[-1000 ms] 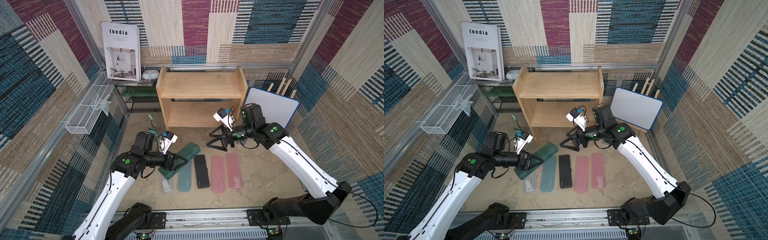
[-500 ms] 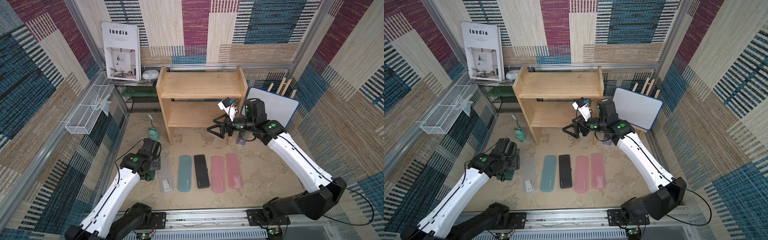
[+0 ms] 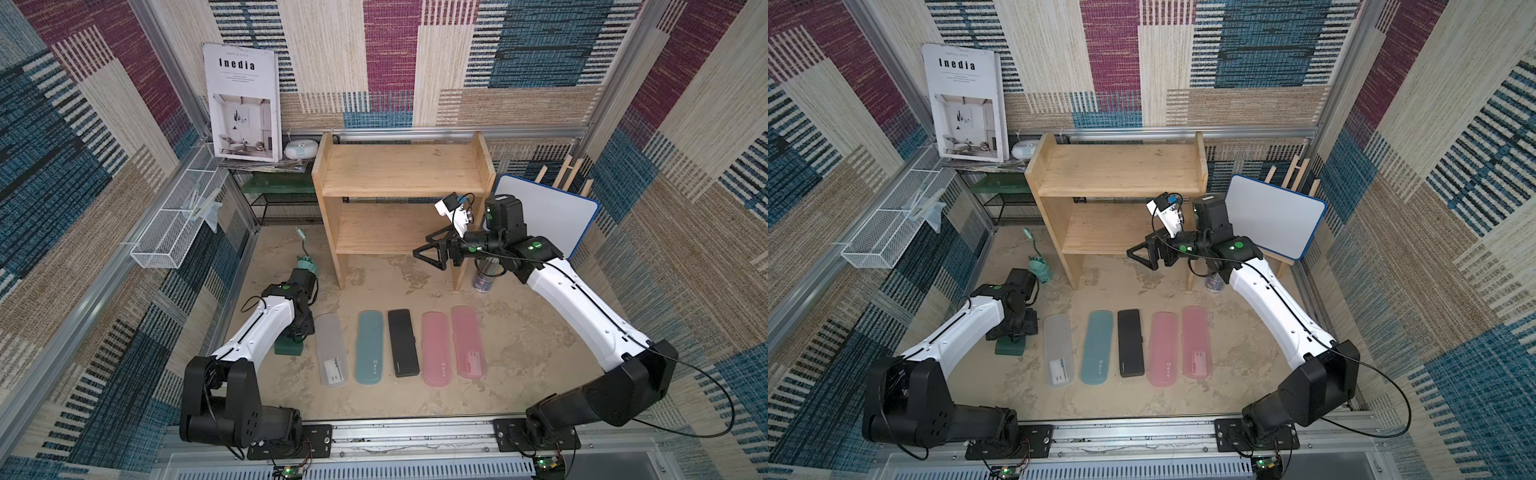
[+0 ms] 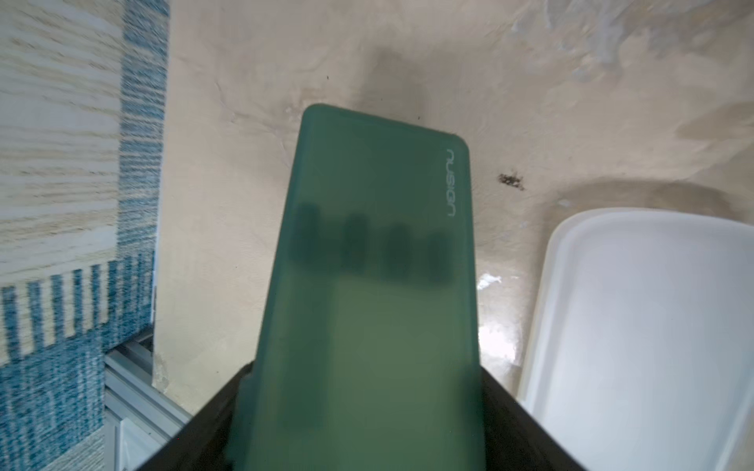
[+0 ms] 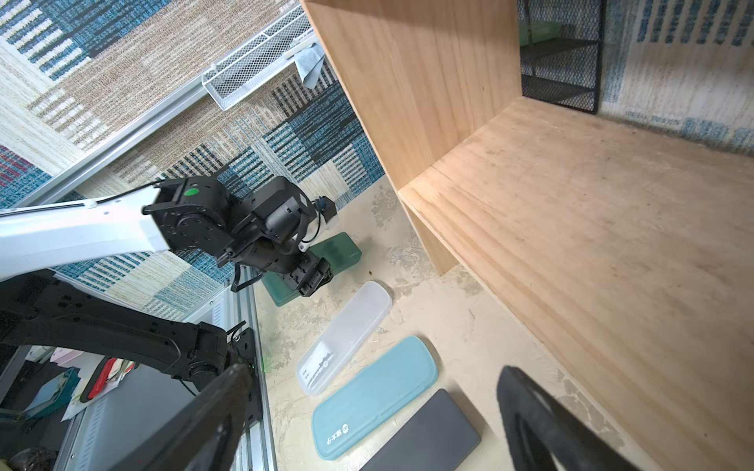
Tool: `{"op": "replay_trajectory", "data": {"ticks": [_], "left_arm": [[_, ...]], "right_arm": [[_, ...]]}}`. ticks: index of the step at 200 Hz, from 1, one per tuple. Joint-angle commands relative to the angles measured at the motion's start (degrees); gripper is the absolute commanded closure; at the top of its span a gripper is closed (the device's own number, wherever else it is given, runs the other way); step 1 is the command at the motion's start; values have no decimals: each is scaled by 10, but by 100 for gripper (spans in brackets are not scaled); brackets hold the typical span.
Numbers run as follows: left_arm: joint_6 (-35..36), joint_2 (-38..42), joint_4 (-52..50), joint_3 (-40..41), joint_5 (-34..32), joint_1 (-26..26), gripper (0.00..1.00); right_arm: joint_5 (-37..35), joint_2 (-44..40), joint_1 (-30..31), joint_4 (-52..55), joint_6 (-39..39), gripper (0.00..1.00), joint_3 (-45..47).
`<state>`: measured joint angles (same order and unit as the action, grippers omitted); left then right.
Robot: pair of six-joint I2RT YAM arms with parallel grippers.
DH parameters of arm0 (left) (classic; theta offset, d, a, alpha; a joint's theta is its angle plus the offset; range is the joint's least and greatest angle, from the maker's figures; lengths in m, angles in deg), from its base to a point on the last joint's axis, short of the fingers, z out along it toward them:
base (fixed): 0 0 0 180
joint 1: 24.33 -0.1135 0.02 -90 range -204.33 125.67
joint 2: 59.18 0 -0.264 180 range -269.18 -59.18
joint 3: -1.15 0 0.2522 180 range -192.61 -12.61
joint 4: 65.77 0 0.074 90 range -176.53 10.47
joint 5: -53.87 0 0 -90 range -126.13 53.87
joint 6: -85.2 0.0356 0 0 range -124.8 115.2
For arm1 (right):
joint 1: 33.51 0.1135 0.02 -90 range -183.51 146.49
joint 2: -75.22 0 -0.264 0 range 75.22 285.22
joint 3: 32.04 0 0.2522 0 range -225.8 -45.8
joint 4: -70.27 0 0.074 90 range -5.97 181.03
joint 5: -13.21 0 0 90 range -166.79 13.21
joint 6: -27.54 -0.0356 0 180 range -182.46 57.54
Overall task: Remove the pencil cases from the shelf
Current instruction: Place the pencil case at the center of the board.
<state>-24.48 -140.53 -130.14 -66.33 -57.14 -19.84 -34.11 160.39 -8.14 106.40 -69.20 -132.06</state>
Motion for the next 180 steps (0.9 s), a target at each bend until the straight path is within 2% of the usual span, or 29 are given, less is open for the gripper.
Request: {"op": "replay_trajectory", "data": {"ticks": [1, 29, 59, 82, 91, 112, 132, 158, 180], "left_arm": [[21, -15, 32, 11, 47, -20, 16], [26, -20, 56, 30, 86, -41, 11], [26, -10, 55, 26, 75, -45, 9], [30, 45, 64, -2, 83, -45, 8], [34, 82, 82, -10, 96, -44, 2], [53, 178, 162, -9, 113, -45, 1], [85, 251, 244, 17, 106, -44, 1], [110, 292, 303, 56, 86, -45, 1], [126, 304, 370, 124, 54, -44, 1]], "right_arm": [[0, 3, -2, -16, -4, 1, 0], [-1, 5, -4, -17, -11, 1, 2], [4, 12, -5, -24, -16, 1, -4], [-24, 13, -5, -42, -14, 1, -5], [-47, 7, -6, -52, -9, 1, -2], [-144, -18, -5, -79, 12, 1, 17], [-270, -59, -7, -117, 13, 1, 46], [-426, -123, -11, -173, 4, 1, 108], [-574, -163, -21, -196, -20, 1, 172]]}}
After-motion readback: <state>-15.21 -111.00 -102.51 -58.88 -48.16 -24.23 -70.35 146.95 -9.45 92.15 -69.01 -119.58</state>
